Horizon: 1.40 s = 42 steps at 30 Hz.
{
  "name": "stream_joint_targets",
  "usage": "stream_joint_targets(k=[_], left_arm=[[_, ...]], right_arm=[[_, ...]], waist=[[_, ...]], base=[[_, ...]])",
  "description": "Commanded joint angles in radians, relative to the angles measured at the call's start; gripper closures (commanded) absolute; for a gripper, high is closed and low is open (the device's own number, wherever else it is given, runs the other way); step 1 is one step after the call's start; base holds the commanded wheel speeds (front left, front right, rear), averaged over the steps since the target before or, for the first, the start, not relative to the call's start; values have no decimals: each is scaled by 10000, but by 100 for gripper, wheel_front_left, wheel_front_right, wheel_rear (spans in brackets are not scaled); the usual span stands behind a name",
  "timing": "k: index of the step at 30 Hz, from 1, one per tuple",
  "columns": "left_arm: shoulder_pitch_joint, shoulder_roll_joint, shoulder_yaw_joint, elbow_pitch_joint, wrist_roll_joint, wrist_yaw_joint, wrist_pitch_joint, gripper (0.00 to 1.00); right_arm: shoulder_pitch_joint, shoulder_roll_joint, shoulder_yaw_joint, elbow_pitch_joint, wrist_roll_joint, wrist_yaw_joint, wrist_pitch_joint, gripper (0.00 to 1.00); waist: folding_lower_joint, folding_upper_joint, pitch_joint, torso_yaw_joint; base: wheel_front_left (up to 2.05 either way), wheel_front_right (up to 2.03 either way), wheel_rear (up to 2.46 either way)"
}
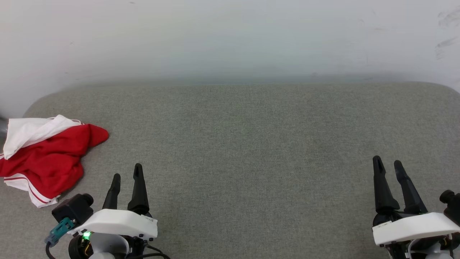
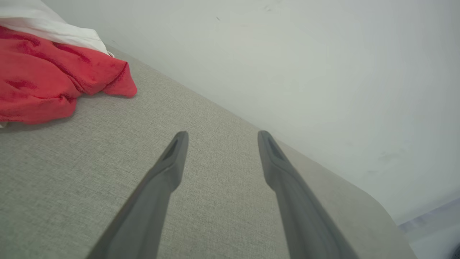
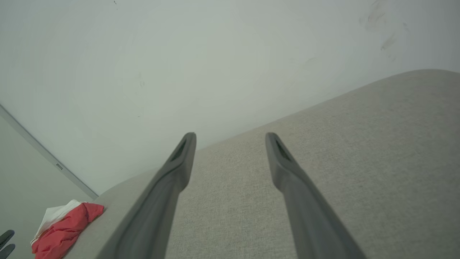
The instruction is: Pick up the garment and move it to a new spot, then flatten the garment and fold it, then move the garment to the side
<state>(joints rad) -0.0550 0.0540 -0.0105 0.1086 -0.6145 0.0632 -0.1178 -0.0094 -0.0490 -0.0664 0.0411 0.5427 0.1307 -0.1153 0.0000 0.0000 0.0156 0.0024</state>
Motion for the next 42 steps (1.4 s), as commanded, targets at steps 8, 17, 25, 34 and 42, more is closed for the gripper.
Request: stream_joint_targets(k=[8,17,25,34,42], left_arm=[[-36,124,-239,-232,1011,219,-276,0],[-6,182,-439,-324,2007,441,-500,0],[45,229,-605,-458,2769,531,-696,0],[58,231,-726,-560,3499,491,-903,0],[92,190,-738,-594,4080,416,-1065,0]], right_arm=[[33,-20,83,-319,-1190,1,-285,0],[133,-19,108,-482,-2263,0,-522,0],[199,-20,117,-658,-3084,0,-710,0],[221,-20,57,-764,-3814,0,-911,0],[258,-19,-40,-792,-4119,-1,-1087,0]], waist=[[0,0,-7,13],[0,0,-5,30],[0,0,5,42],[0,0,63,52],[0,0,124,50]], base=[[0,0,0],[0,0,0],[0,0,0],[0,0,0],[0,0,0]])
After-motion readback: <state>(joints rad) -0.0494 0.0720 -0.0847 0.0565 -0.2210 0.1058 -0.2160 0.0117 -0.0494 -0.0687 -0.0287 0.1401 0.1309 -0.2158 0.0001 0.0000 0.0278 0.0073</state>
